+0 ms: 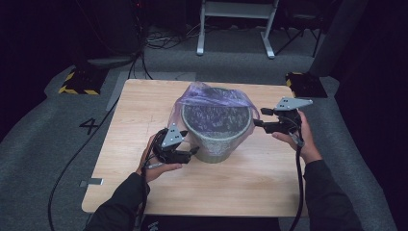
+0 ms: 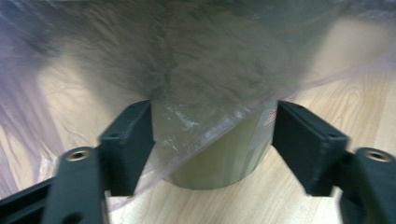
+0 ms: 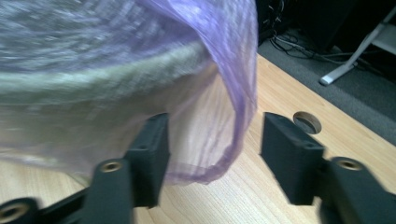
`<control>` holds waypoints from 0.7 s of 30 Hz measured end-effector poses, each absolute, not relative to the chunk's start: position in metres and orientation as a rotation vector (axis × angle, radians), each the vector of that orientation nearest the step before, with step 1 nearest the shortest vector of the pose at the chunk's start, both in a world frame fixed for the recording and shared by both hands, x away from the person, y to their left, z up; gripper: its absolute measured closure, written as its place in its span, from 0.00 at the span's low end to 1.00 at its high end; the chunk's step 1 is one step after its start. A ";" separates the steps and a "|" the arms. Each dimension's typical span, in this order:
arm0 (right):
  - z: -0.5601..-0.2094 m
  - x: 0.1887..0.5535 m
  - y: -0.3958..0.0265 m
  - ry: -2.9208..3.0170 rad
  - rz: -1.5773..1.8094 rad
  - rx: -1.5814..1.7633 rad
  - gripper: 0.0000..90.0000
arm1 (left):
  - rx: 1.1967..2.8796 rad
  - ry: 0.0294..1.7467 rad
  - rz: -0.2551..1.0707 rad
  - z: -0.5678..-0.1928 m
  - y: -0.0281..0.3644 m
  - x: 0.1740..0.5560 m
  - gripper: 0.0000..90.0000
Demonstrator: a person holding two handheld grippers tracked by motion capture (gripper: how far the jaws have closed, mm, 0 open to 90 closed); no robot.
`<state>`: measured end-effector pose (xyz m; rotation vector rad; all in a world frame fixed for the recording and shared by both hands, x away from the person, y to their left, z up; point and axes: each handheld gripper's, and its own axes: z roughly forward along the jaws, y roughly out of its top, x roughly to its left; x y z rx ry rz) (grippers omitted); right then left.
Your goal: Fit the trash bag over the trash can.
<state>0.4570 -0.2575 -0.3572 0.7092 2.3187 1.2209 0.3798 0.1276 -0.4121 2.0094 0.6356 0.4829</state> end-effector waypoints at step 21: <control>-0.311 0.476 -0.204 2.356 1.157 0.526 0.41 | 2.048 0.573 0.446 -0.416 0.136 0.388 1.00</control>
